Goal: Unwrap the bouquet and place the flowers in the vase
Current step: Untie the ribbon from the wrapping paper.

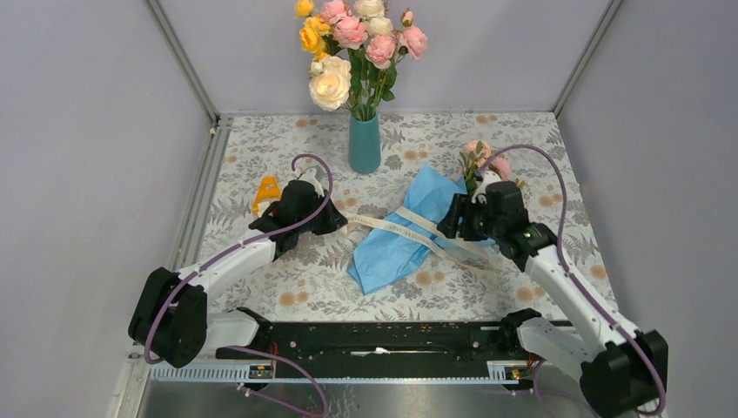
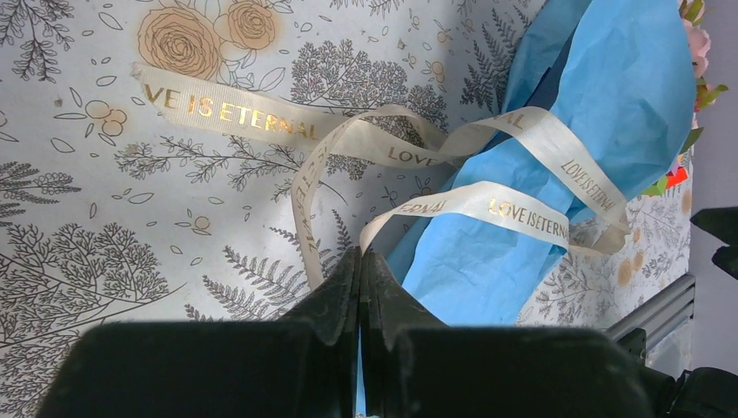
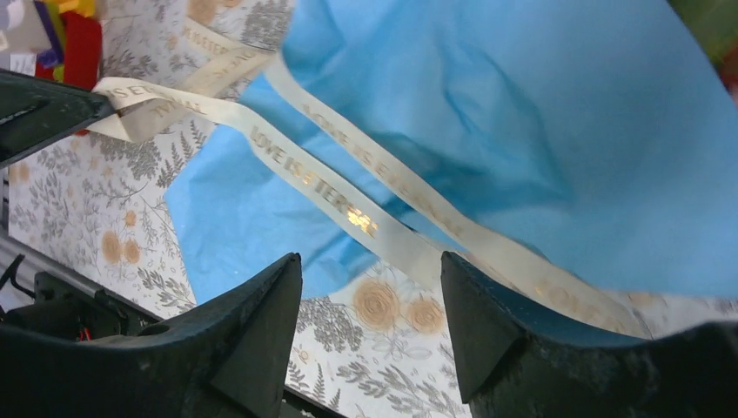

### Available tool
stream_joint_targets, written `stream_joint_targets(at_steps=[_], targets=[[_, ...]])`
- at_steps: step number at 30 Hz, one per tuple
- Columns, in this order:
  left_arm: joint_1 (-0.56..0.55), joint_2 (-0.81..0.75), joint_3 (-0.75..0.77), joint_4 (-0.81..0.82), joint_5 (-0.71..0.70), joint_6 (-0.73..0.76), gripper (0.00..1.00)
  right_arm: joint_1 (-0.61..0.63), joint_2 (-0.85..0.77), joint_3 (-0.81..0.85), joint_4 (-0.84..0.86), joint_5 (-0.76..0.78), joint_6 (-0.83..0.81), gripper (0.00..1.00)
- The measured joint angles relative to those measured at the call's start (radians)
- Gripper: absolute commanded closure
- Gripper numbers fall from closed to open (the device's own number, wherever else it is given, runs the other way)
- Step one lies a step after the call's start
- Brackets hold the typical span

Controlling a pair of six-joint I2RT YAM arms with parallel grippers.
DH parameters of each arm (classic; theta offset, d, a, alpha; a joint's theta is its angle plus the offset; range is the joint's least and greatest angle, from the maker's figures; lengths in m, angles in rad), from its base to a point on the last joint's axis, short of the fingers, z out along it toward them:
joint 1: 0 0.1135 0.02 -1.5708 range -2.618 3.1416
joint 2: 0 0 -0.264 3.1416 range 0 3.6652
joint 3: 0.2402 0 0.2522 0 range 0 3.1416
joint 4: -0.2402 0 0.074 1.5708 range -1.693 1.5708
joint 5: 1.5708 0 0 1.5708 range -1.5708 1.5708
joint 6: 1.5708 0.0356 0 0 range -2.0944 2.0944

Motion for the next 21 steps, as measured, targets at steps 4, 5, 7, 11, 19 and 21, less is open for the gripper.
stream_joint_targets(at_steps=[4,5,7,11,19,21], targets=[[0.0,0.0,0.0,0.002,0.007,-0.017,1.0,0.068,0.157,0.091,0.056,0.0,-0.05,0.32],[0.0,0.0,0.0,0.003,0.009,-0.02,1.0,0.074,0.195,0.108,0.066,0.0,-0.061,0.32],[0.0,0.0,0.0,0.008,0.011,-0.027,1.0,0.083,0.272,0.145,0.069,0.0,-0.087,0.32],[0.0,0.0,0.0,0.016,0.014,-0.038,1.0,0.093,0.396,0.201,0.068,0.002,-0.14,0.33],[0.0,-0.005,0.0,0.023,0.013,-0.043,1.0,0.113,0.476,0.213,0.064,0.001,-0.192,0.46],[0.0,-0.005,0.0,0.023,0.013,-0.043,1.0,0.116,0.489,0.213,0.064,0.0,-0.197,0.55]])
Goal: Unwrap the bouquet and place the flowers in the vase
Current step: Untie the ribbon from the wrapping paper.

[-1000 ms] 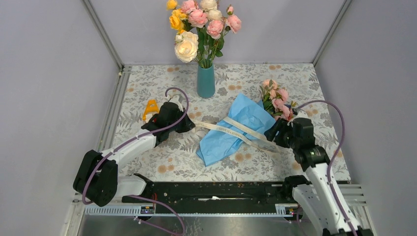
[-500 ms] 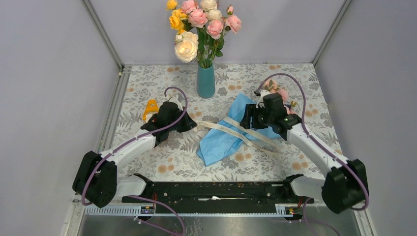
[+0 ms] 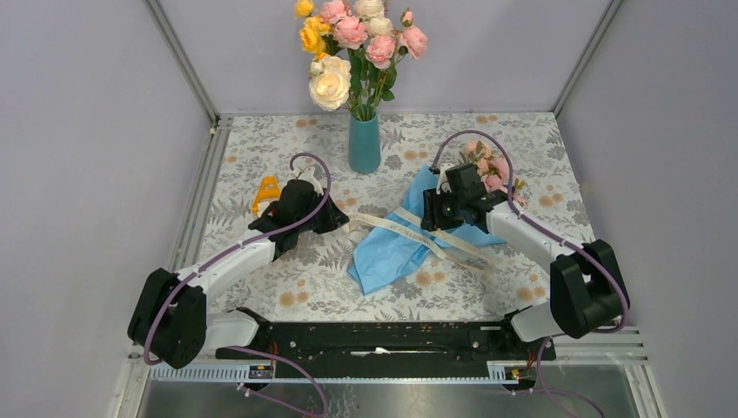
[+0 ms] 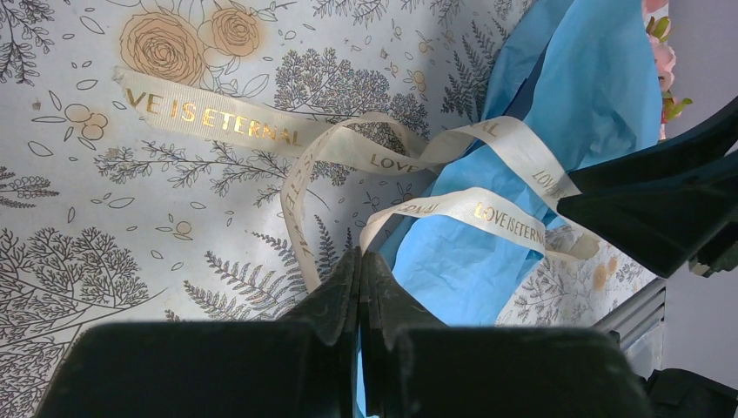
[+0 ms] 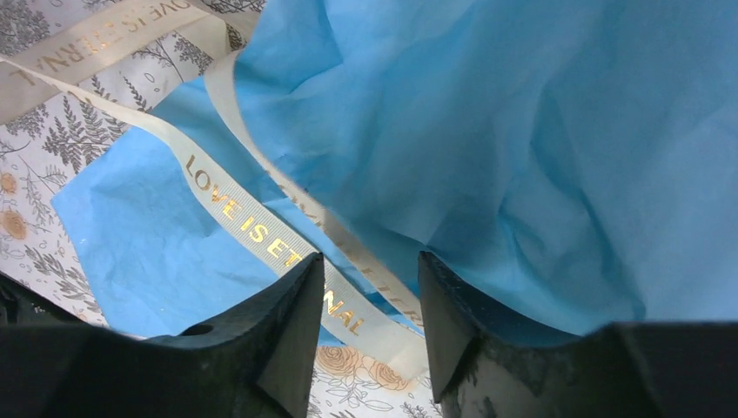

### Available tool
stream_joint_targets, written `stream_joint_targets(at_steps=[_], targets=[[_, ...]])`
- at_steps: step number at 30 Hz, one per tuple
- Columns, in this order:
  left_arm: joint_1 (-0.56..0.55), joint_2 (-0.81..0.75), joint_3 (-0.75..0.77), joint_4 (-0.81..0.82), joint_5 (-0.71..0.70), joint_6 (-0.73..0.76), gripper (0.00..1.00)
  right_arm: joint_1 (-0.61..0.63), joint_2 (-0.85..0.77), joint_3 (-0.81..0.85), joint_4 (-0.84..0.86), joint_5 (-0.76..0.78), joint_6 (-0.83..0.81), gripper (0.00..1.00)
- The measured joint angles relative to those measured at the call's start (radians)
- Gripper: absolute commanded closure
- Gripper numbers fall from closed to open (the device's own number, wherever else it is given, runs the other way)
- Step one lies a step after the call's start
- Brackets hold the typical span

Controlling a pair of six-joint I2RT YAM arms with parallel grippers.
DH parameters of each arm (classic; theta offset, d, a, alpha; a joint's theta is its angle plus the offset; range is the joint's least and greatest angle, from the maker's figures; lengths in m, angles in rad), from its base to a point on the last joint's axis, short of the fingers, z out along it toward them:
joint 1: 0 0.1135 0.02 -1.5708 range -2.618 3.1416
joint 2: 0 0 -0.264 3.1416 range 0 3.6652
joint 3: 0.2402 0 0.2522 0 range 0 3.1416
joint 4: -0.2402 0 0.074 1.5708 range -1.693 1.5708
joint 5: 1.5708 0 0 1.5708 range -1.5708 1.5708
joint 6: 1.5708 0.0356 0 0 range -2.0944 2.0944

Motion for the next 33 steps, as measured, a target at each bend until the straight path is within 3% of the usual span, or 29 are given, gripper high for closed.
stream_joint_targets(at_steps=[8,17,23,33], targets=[[0.0,-0.002,0.0,0.0,0.0,0.0,1.0,0.01,0.033,0.0,0.006,-0.002,-0.012,0.99],[0.019,-0.002,0.002,-0.002,0.001,0.0,1.0,0.011,-0.057,-0.037,0.009,0.019,0.04,1.0],[0.061,-0.006,0.014,-0.003,0.003,-0.004,1.0,-0.002,-0.304,-0.083,-0.048,0.203,0.129,1.0],[0.182,-0.018,0.016,0.014,0.026,-0.049,1.0,-0.2,-0.667,-0.137,-0.256,0.494,0.227,1.0]])
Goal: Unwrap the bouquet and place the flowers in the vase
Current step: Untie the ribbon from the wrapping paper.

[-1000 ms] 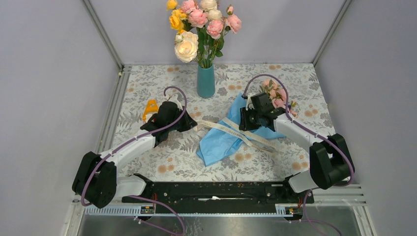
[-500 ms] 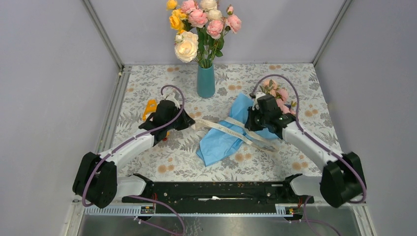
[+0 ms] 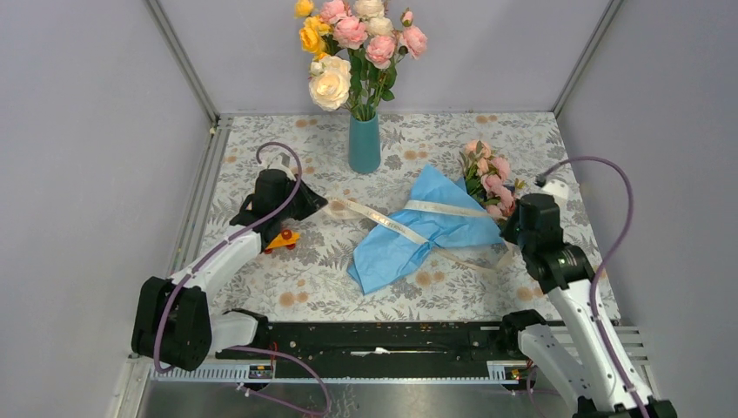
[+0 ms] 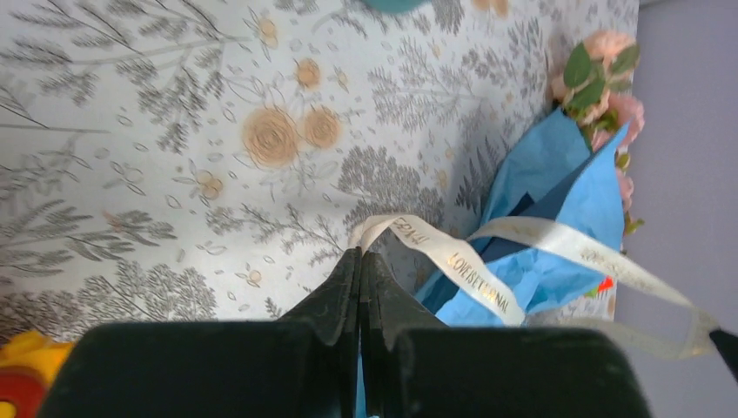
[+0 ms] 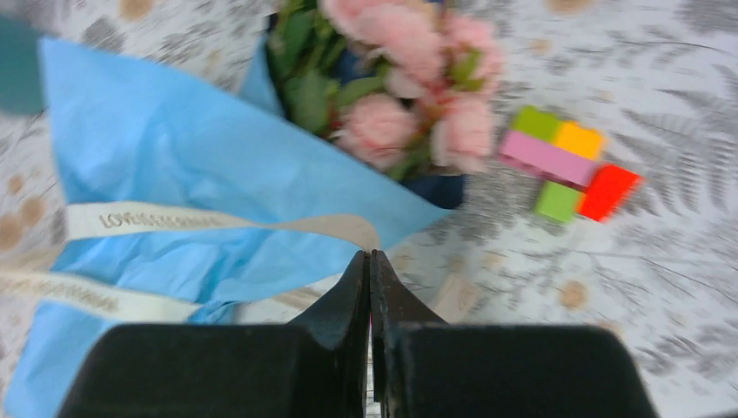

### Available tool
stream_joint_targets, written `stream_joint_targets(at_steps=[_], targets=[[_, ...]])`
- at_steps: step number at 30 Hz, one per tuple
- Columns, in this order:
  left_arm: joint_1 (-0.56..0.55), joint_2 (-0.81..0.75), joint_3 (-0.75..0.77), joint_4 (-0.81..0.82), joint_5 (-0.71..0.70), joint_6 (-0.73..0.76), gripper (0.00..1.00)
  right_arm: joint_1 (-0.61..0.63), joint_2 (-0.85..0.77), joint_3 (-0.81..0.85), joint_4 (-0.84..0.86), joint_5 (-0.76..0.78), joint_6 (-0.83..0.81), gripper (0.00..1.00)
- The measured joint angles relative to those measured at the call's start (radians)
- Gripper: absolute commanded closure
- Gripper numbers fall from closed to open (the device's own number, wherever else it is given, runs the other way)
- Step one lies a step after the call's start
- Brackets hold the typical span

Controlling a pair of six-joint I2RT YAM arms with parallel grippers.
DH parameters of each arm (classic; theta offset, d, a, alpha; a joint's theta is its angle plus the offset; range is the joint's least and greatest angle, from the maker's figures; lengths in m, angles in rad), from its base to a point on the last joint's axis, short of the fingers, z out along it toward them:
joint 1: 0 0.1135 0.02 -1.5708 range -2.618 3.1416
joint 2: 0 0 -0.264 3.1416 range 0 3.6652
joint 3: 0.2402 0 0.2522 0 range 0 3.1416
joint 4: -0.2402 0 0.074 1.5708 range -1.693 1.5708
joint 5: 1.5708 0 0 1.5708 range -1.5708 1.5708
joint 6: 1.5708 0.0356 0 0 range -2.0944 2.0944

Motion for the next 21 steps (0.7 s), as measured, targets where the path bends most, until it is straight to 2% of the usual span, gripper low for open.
stream_joint_targets(at_steps=[8,15,21], targets=[[0.161,0.016,0.043,0.024,0.029,-0.028,1.0,-0.144,-0.098,0.002,-0.167,0.25,0.056,1.0],[0.255,0.055,0.1,0.032,0.031,-0.025,1.0,-0.158,-0.114,0.088,-0.278,0.488,0.106,1.0],[0.282,0.068,0.113,0.032,0.037,-0.021,1.0,-0.159,-0.194,0.208,-0.292,0.642,0.119,1.0]])
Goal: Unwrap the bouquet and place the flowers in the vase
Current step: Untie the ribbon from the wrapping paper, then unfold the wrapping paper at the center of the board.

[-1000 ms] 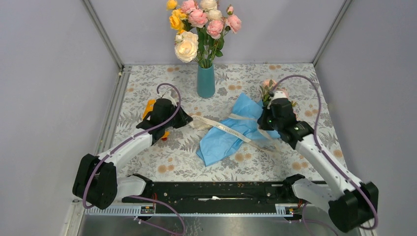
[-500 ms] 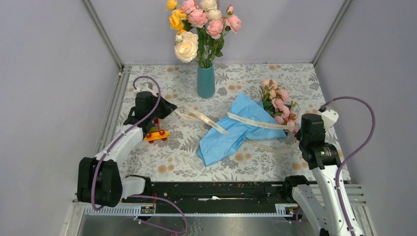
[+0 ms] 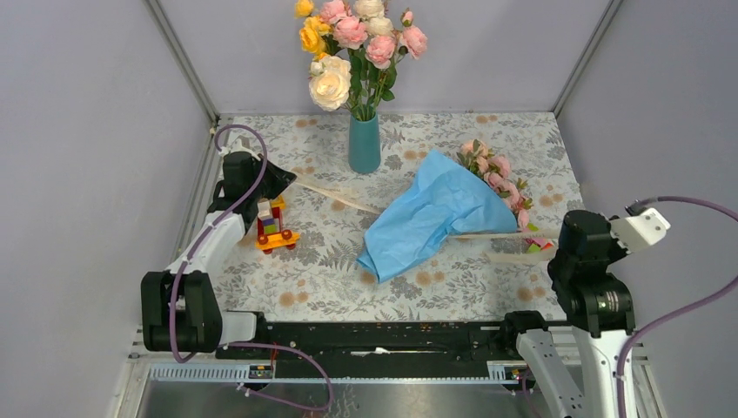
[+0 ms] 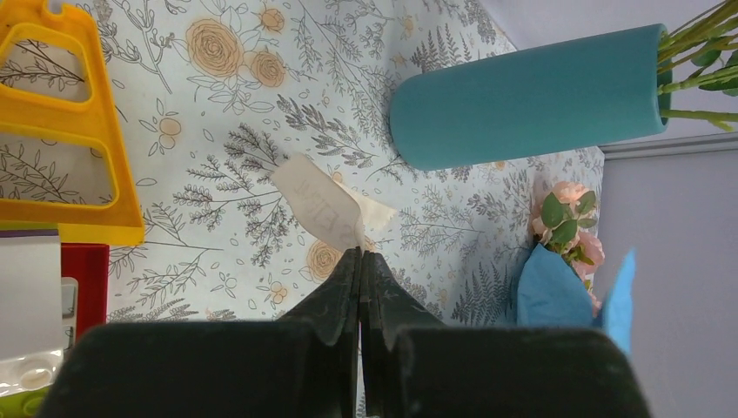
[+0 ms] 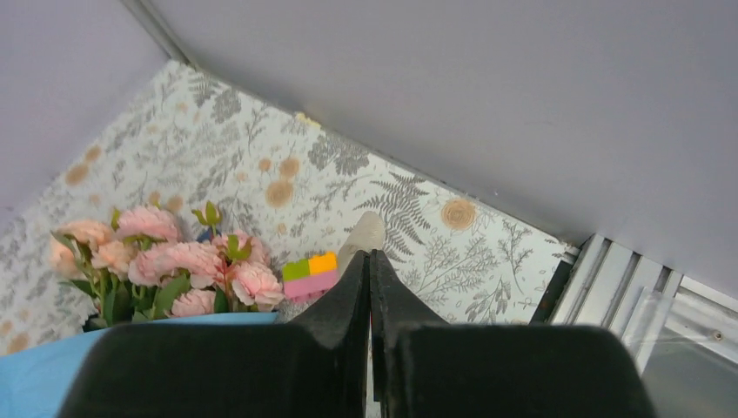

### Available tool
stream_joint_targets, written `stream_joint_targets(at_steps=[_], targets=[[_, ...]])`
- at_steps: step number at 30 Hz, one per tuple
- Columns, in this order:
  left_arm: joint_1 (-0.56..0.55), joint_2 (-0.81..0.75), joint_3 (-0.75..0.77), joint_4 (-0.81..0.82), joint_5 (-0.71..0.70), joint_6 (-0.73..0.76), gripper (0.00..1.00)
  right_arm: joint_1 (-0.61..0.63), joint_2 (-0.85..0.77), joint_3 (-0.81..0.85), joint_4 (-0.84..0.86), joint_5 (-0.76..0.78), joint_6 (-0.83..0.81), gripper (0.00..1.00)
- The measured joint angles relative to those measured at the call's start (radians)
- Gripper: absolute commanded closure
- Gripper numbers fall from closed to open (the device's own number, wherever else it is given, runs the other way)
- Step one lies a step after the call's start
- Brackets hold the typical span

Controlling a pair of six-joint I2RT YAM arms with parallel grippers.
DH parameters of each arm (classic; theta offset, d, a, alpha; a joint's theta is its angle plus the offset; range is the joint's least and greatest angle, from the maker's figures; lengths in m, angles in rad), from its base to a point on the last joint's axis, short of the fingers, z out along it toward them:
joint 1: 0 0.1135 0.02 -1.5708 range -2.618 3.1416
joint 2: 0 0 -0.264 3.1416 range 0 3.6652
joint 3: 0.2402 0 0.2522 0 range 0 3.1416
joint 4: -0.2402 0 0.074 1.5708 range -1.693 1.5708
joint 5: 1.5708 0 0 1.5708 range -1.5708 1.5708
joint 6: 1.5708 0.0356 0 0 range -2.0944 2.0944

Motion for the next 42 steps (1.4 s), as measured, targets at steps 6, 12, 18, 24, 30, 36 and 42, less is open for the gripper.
stream_joint_targets(at_steps=[6,12,18,24,30,36,42], targets=[[0.004,0.012,0.002,0.003,0.013,0.0,1.0,-0.001,-0.036,0.004,-0.008,0.043,0.001,1.0],[0.004,0.024,-0.001,0.024,0.035,-0.005,1.0,-0.001,-0.096,-0.157,-0.019,0.003,0.046,1.0],[0.005,0.071,-0.031,0.06,0.05,-0.008,1.0,-0.001,-0.086,-0.304,-0.034,-0.031,0.1,1.0],[0.006,0.116,-0.032,0.066,0.049,-0.007,0.89,-0.002,0.002,-0.316,-0.012,-0.087,0.126,0.93],[0.006,0.142,0.001,0.053,0.042,0.018,0.37,-0.002,0.052,-0.316,0.039,-0.143,0.126,0.38],[0.009,0.14,0.022,0.044,0.015,0.032,0.05,-0.002,0.04,-0.316,0.054,-0.153,0.131,0.0],[0.008,0.086,0.021,-0.022,-0.02,0.045,0.02,-0.002,-0.03,-0.313,0.066,-0.187,0.114,0.02]])
